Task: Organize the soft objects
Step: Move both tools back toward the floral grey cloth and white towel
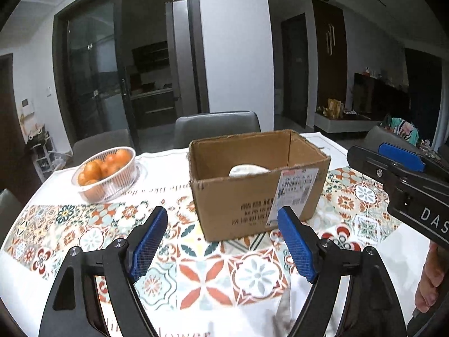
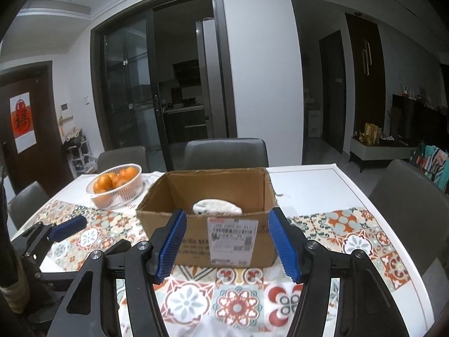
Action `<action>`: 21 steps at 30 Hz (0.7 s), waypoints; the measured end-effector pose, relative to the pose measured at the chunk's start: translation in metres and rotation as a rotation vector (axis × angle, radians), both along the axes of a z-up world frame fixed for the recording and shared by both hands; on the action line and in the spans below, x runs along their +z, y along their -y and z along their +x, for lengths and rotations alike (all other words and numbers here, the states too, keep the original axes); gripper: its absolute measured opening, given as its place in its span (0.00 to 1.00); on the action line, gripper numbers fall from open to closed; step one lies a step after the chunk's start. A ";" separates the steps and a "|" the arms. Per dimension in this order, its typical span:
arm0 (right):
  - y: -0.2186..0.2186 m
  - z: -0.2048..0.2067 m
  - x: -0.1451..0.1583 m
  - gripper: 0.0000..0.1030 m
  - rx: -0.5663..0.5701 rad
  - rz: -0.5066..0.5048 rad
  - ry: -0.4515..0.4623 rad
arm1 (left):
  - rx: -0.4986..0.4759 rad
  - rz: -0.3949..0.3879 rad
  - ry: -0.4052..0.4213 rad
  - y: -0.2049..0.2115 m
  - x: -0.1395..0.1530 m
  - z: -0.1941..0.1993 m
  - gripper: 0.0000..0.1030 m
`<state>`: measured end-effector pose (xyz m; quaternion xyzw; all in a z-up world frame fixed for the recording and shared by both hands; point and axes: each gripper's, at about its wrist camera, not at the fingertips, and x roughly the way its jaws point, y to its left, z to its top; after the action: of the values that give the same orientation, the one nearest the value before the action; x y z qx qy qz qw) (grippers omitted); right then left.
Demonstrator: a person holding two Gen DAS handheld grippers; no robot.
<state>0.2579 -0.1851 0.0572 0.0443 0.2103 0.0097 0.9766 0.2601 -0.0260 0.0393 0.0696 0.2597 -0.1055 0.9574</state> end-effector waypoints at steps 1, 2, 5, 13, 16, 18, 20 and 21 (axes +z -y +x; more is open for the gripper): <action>-0.002 -0.003 -0.001 0.60 0.003 -0.001 -0.002 | 0.004 0.002 -0.002 -0.002 -0.001 -0.004 0.78; -0.004 -0.006 -0.003 0.60 0.006 -0.003 -0.008 | 0.008 0.003 -0.006 -0.003 -0.002 -0.007 0.78; -0.010 -0.016 -0.008 0.60 0.014 -0.001 -0.021 | 0.017 0.003 -0.015 -0.009 -0.005 -0.018 0.78; -0.020 -0.032 -0.024 0.60 0.030 0.008 -0.065 | 0.043 -0.003 -0.044 -0.021 -0.020 -0.041 0.79; -0.023 -0.037 -0.032 0.60 0.035 0.007 -0.084 | 0.053 0.001 -0.056 -0.025 -0.026 -0.046 0.79; -0.026 -0.039 -0.038 0.60 0.038 0.008 -0.095 | 0.068 -0.008 -0.057 -0.029 -0.030 -0.050 0.79; -0.028 -0.041 -0.044 0.60 0.041 0.007 -0.111 | 0.076 -0.011 -0.066 -0.033 -0.035 -0.054 0.79; -0.029 -0.043 -0.047 0.60 0.041 0.005 -0.119 | 0.076 -0.007 -0.076 -0.034 -0.039 -0.056 0.79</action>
<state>0.2153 -0.1559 0.0101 0.0430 0.2686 0.0279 0.9619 0.2043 0.0075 0.0000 0.0521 0.2980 -0.0723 0.9504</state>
